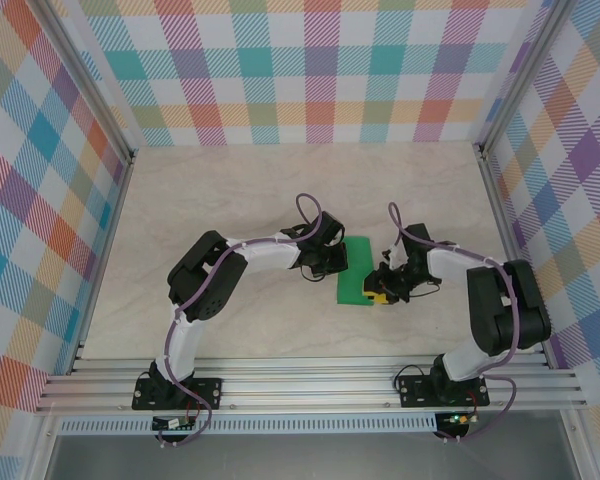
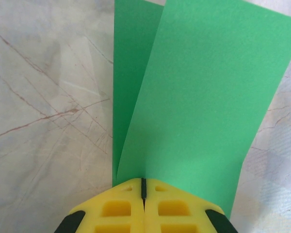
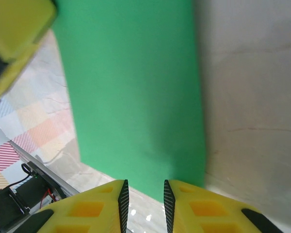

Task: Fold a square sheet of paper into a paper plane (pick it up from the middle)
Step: Fold the square sheet of paper in half at the center of the table.

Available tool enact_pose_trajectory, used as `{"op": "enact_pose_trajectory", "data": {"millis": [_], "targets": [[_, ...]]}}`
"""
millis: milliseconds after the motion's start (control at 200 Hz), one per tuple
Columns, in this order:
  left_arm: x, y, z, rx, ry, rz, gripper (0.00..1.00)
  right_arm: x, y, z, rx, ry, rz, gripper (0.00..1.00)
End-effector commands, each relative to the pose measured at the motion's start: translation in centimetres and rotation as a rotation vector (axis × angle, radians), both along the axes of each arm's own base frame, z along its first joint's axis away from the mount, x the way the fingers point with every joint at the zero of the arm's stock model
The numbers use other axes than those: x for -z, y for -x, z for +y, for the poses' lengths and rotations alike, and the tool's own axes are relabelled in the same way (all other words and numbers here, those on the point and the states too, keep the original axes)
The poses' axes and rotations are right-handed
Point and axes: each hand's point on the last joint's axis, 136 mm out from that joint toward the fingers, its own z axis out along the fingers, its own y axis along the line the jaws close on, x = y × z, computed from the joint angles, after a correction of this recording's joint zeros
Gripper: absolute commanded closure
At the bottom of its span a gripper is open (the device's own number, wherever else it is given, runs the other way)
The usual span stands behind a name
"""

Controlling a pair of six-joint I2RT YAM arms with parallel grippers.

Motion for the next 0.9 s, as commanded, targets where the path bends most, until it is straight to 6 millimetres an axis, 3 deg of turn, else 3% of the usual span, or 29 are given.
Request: {"op": "enact_pose_trajectory", "data": {"millis": [0,140,260,415,545,685,895], "targets": [[2.7,1.9,0.7,0.035,-0.077,0.070,1.00,1.7,1.3,-0.4,0.007,0.022,0.071,0.72],[2.8,2.0,0.7,0.037,-0.077,0.074,1.00,2.7,1.6,-1.6,0.008,0.110,0.088,0.72],[2.9,2.0,0.7,0.039,-0.077,0.076,1.00,0.9,0.8,-0.9,-0.004,0.066,0.027,0.72],[2.8,2.1,0.7,0.044,-0.079,0.074,1.00,-2.9,-3.0,-0.4,-0.002,0.046,-0.129,0.72],[2.9,2.1,0.8,0.043,-0.084,0.074,1.00,-4.1,-6.9,-0.7,0.046,0.024,-0.201,0.73],[3.0,2.1,0.8,0.043,-0.084,0.076,1.00,-3.5,-10.2,-0.4,0.074,-0.032,-0.223,0.75],[3.2,2.2,0.9,0.048,-0.091,0.079,1.00,-0.5,-10.9,-0.7,0.095,-0.013,-0.179,0.76]]}}
